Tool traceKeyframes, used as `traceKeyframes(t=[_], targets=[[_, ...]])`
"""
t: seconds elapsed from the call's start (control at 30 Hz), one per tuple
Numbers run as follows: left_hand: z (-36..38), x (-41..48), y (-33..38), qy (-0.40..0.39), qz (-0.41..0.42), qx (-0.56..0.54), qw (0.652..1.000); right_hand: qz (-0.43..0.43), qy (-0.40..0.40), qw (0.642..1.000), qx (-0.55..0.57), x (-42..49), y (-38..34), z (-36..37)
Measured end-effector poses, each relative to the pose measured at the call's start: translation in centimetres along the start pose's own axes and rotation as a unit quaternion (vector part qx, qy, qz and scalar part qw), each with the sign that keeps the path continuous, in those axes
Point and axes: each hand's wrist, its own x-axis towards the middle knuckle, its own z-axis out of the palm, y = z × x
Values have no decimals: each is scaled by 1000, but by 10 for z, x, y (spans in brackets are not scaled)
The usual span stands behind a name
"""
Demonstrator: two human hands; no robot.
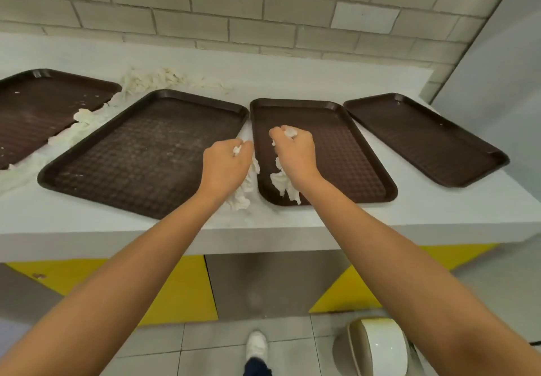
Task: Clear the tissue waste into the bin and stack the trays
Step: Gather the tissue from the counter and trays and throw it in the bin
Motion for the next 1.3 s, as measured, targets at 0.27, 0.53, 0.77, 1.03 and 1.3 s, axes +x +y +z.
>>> traceKeyframes(t=[0.27,0.53,0.77,1.03,1.3], targets=[[36,-71,38,-47,-2,-15,999,25,3,1000,-7,-55,0,-70],[111,-143,79,-78,-3,-58,995,31,8,999,-10,-99,23,-175],[200,-224,94,-102,-67,-74,990,86,1,996,-21,-141,77,-283],[279,-292,71,-102,-155,-134,973,197,-2,980,1,-186,162,-353],[353,-322,-2,-185,-171,-93,963,301,14,953,-30,-211,269,-373]])
